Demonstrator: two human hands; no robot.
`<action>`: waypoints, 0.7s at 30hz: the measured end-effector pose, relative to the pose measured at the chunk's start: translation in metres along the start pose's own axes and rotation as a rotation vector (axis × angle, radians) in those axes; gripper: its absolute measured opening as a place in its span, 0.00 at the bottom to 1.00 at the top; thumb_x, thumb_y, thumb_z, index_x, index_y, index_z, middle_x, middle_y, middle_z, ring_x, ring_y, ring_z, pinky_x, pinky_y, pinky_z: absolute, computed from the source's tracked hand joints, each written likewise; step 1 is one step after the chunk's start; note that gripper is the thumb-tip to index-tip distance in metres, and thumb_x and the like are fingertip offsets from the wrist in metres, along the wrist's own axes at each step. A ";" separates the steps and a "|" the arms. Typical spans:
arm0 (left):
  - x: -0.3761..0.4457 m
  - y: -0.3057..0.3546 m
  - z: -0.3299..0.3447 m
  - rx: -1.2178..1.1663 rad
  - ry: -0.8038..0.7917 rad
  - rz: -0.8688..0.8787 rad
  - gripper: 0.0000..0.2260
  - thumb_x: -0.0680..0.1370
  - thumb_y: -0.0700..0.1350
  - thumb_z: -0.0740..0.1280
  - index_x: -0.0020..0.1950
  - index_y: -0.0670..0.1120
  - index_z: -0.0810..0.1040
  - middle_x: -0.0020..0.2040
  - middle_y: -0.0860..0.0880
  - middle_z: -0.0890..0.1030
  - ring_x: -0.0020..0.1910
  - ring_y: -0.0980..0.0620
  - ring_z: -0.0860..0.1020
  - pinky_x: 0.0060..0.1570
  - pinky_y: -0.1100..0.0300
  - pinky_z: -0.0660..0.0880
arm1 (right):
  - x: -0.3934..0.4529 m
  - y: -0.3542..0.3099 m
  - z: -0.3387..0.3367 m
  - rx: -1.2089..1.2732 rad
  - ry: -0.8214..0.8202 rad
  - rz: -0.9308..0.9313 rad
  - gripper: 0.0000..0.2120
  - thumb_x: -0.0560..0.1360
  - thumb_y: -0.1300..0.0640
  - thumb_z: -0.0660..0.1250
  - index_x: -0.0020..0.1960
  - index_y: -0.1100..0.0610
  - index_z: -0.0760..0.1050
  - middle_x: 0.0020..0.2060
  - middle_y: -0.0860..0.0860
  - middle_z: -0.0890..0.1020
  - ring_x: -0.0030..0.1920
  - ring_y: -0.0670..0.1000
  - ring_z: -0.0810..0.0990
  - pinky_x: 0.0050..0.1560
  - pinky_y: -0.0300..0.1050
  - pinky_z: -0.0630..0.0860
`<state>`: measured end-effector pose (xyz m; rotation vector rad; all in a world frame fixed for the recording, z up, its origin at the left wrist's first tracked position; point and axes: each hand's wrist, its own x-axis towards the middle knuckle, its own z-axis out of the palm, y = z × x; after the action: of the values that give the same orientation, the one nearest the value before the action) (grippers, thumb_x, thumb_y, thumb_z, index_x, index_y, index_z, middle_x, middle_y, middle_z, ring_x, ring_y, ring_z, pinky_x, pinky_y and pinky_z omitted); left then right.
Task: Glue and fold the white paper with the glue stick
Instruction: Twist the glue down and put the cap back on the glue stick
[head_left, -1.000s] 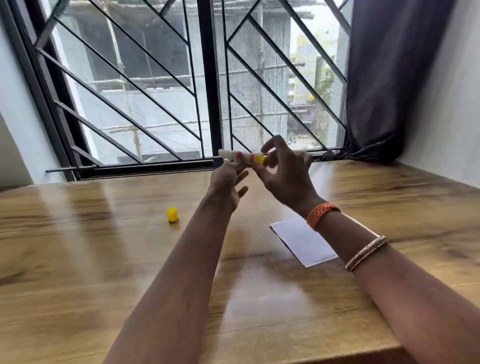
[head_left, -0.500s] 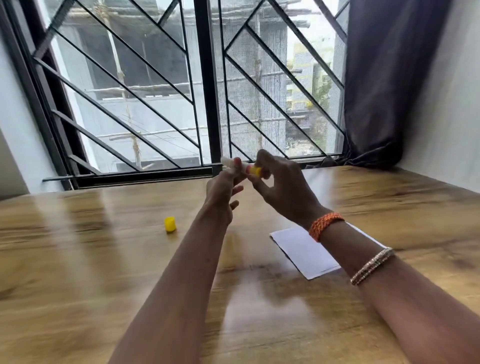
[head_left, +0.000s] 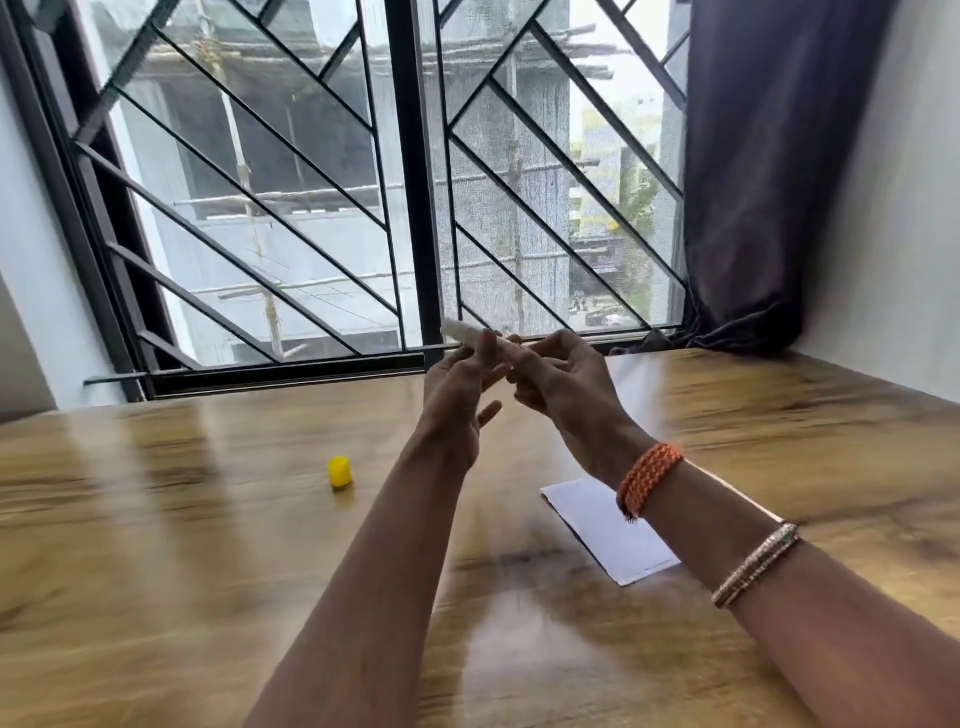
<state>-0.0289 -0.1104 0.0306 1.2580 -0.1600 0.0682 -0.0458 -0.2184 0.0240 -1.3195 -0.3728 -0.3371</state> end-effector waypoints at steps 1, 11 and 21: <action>0.000 0.000 0.000 0.035 0.029 -0.006 0.12 0.77 0.55 0.64 0.50 0.49 0.80 0.46 0.56 0.82 0.48 0.60 0.77 0.50 0.53 0.67 | -0.001 0.000 0.001 -0.152 0.029 -0.110 0.11 0.73 0.57 0.72 0.42 0.59 0.69 0.33 0.55 0.78 0.30 0.45 0.75 0.34 0.38 0.73; -0.006 -0.002 0.001 -0.072 -0.005 -0.010 0.09 0.76 0.55 0.65 0.47 0.50 0.78 0.47 0.55 0.81 0.53 0.53 0.77 0.47 0.55 0.72 | 0.004 0.001 -0.009 -0.790 0.137 -0.518 0.11 0.74 0.53 0.70 0.41 0.56 0.70 0.32 0.52 0.82 0.32 0.51 0.80 0.35 0.43 0.75; -0.002 0.000 0.004 -0.050 -0.025 0.059 0.05 0.77 0.48 0.65 0.42 0.50 0.77 0.41 0.53 0.78 0.47 0.53 0.73 0.46 0.57 0.72 | 0.000 0.000 -0.003 -0.061 0.058 0.072 0.09 0.75 0.56 0.70 0.48 0.60 0.73 0.38 0.56 0.83 0.36 0.49 0.82 0.37 0.40 0.78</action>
<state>-0.0316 -0.1141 0.0318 1.2047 -0.2196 0.0988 -0.0460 -0.2213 0.0233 -1.3765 -0.2675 -0.3281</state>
